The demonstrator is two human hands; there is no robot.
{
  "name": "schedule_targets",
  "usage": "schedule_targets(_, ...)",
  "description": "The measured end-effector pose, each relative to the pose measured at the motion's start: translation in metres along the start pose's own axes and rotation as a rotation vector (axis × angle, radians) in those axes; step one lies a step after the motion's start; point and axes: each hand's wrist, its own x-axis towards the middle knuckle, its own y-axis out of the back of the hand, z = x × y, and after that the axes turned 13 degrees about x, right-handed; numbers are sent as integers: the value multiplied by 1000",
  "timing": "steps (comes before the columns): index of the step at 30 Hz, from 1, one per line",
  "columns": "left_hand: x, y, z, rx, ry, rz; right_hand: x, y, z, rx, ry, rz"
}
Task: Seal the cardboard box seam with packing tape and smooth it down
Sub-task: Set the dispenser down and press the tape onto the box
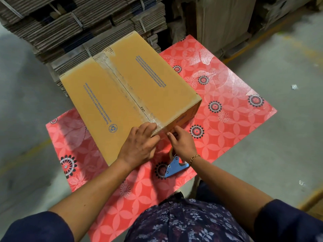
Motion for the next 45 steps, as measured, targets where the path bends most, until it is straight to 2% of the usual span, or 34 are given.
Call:
schedule_targets(2,0,1,0,-46,13,32,2,15,3,-183,9,-3)
schedule_targets(3,0,2,-1,-80,26,53,2,25,0,-239,71,1)
schedule_targets(7,-3,3,-2,-216,137,147,3,58,-27,-438,627,60)
schedule_targets(9,-4,2,-1,-211,255,103,17,64,-41,-560,763,-1)
schedule_targets(12,2,0,-3,-190,361,-70,45,60,-54,-778,757,-245)
schedule_targets(15,3,-2,-3,-178,342,-157,64,51,-51,-895,743,-410)
schedule_targets(22,11,-5,3,-110,397,-140,71,48,-42,-983,825,-398)
schedule_targets(28,10,-13,3,-21,361,-138,69,46,-42,-977,797,-407)
schedule_targets(36,6,-11,-1,-58,333,-208,67,45,-42,-887,751,-400)
schedule_targets(45,16,-10,7,-139,443,-122,66,38,-38,-969,787,-348)
